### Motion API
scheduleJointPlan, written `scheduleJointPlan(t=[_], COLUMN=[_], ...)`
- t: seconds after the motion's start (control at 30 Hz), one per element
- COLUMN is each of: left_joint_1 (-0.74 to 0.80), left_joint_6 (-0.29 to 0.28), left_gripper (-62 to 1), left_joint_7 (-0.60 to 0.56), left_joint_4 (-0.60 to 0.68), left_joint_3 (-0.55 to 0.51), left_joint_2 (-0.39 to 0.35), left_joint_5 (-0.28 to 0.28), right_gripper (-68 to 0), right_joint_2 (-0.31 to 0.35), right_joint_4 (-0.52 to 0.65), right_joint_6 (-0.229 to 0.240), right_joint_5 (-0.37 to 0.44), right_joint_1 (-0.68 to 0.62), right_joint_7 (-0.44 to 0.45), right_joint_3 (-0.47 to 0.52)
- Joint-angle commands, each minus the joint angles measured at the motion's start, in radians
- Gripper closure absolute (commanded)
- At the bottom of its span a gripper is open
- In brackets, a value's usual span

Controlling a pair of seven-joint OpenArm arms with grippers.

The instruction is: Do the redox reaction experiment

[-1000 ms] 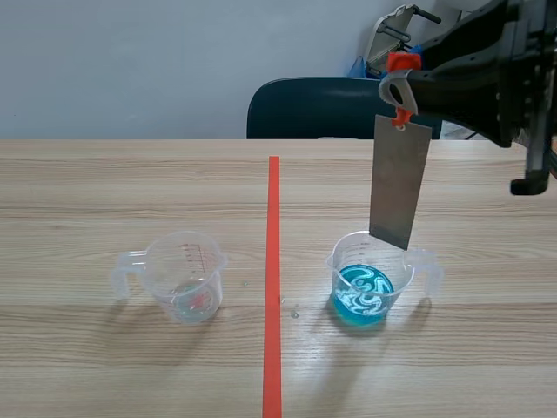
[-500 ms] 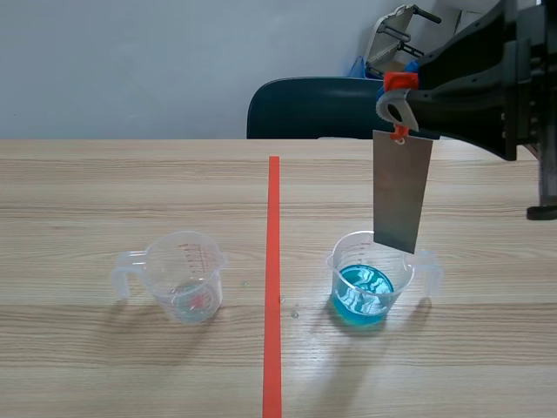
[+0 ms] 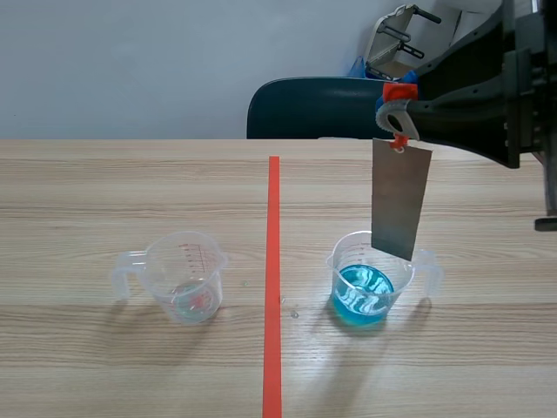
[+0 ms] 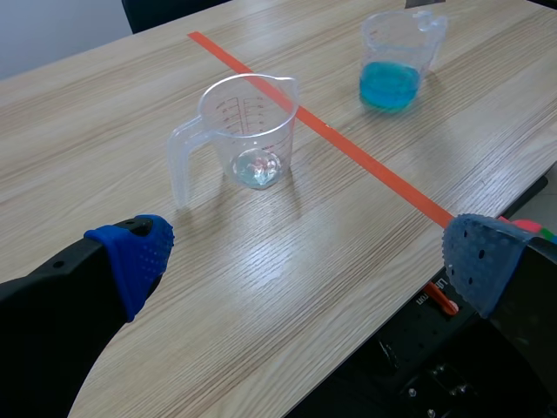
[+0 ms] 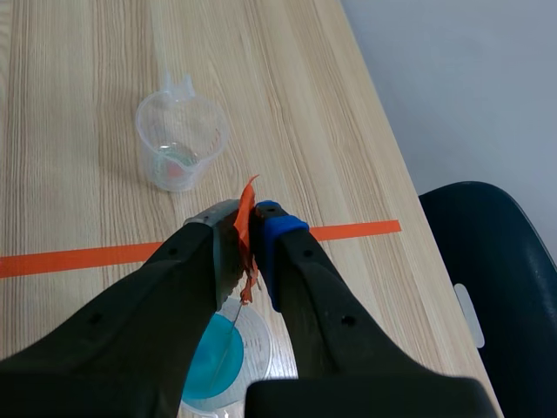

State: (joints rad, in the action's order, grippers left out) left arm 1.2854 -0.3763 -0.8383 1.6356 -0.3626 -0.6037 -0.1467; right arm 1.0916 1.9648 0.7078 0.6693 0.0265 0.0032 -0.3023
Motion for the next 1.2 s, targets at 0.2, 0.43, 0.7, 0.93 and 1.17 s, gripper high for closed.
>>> scheduleJointPlan(t=[0.2,0.43,0.7,0.93,1.17], left_joint_1=[0.008,0.008,0.008,0.008,0.008], left_joint_6=[-0.004,-0.004,-0.004,-0.004,-0.004], left_gripper=[-62.3,-62.3,-62.3,-62.3,-62.3], left_joint_7=[0.023,0.027,0.027,0.027,0.027], left_joint_4=[0.008,0.008,0.008,0.008,0.008], left_joint_3=[0.001,0.001,0.001,0.001,0.001], left_joint_2=[0.01,0.01,0.01,0.01,0.01], left_joint_5=[-0.006,-0.006,-0.006,-0.006,-0.006], right_gripper=[-0.6,-0.6,-0.6,-0.6,-0.6], right_joint_2=[0.005,0.005,0.005,0.005,0.002], right_joint_4=[0.016,0.016,0.016,0.016,0.016], right_joint_6=[-0.003,-0.003,-0.003,-0.003,-0.003], right_joint_5=[0.011,0.011,0.011,0.011,0.011], right_joint_1=[0.006,0.006,0.006,0.006,0.006], right_joint_7=[0.027,0.048,0.048,0.048,0.047], right_joint_3=[0.01,0.01,0.01,0.01,0.011])
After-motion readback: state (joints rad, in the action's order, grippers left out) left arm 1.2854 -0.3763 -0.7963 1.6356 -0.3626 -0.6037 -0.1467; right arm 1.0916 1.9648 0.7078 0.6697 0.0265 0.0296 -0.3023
